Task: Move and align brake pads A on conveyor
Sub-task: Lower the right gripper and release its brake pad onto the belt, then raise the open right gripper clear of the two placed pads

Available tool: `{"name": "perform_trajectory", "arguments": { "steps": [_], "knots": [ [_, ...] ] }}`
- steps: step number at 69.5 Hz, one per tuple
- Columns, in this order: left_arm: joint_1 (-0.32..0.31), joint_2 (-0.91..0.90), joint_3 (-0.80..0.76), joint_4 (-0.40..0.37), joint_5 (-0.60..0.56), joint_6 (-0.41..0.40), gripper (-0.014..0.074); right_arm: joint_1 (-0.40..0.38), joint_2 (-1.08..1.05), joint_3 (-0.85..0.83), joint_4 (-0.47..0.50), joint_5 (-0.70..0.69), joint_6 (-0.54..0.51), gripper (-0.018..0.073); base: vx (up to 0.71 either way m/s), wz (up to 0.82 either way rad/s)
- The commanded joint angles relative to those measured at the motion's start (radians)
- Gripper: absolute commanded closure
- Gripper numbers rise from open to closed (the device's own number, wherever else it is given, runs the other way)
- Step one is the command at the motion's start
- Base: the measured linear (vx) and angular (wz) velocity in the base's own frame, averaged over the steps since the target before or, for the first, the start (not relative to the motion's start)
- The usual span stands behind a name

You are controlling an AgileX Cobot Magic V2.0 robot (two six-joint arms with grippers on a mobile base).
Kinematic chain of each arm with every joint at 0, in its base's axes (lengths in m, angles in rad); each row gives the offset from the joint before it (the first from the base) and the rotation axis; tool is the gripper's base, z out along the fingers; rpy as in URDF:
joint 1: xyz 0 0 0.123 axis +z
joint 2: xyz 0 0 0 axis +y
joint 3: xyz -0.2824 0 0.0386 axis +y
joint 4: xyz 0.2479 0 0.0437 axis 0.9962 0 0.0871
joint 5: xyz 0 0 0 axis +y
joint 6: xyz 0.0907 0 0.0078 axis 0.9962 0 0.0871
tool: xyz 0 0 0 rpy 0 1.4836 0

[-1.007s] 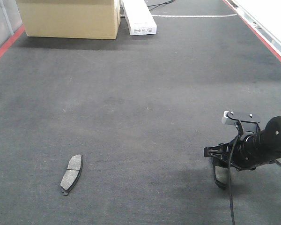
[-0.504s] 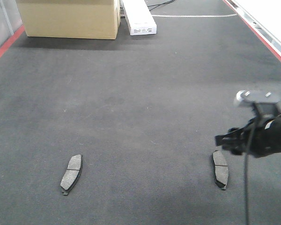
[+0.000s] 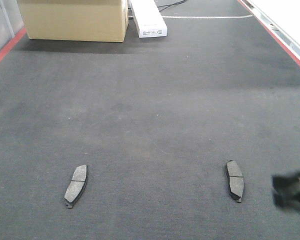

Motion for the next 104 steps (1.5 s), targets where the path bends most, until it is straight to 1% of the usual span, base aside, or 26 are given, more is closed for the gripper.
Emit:
{"name": "perform_trajectory", "arguments": {
  "steps": [1, 7, 16, 24, 35, 49, 62, 104],
  "knots": [
    [-0.004, 0.006, -0.028, -0.004, -0.062, -0.003, 0.0603, -0.002, -0.135, 0.043, -0.008, -0.036, -0.014, 0.0262, 0.0, 0.0],
    [-0.004, 0.006, -0.028, -0.004, -0.061, -0.003, 0.0603, -0.002, -0.249, 0.099, -0.008, -0.047, -0.014, 0.0281, 0.0, 0.0],
    [-0.004, 0.006, -0.028, -0.004, -0.055, -0.003, 0.0603, -0.002, -0.375, 0.152, -0.008, -0.049, -0.014, 0.0335, 0.0, 0.0],
    [-0.004, 0.006, -0.028, -0.004, -0.046, -0.003, 0.0603, -0.002, -0.427, 0.154, -0.008, -0.038, -0.014, 0.042, 0.0, 0.0],
    [-0.004, 0.006, -0.028, -0.004, -0.031, -0.003, 0.0603, -0.002, -0.428, 0.154, -0.008, -0.016, -0.014, 0.0573, 0.0, 0.0],
    [-0.004, 0.006, -0.028, -0.004, -0.028, -0.003, 0.0603, -0.002, -0.428, 0.153, -0.005, -0.017, -0.014, 0.0567, 0.0, 0.0],
    [-0.004, 0.006, -0.028, -0.004, -0.028, -0.003, 0.0603, -0.002, -0.428, 0.153, 0.025, -0.016, -0.013, 0.0567, 0.0, 0.0],
    [-0.004, 0.006, -0.028, -0.004, -0.028, -0.003, 0.0603, -0.002, -0.428, 0.153, 0.025, -0.016, -0.013, 0.0566, 0.0, 0.0]
  ]
}}
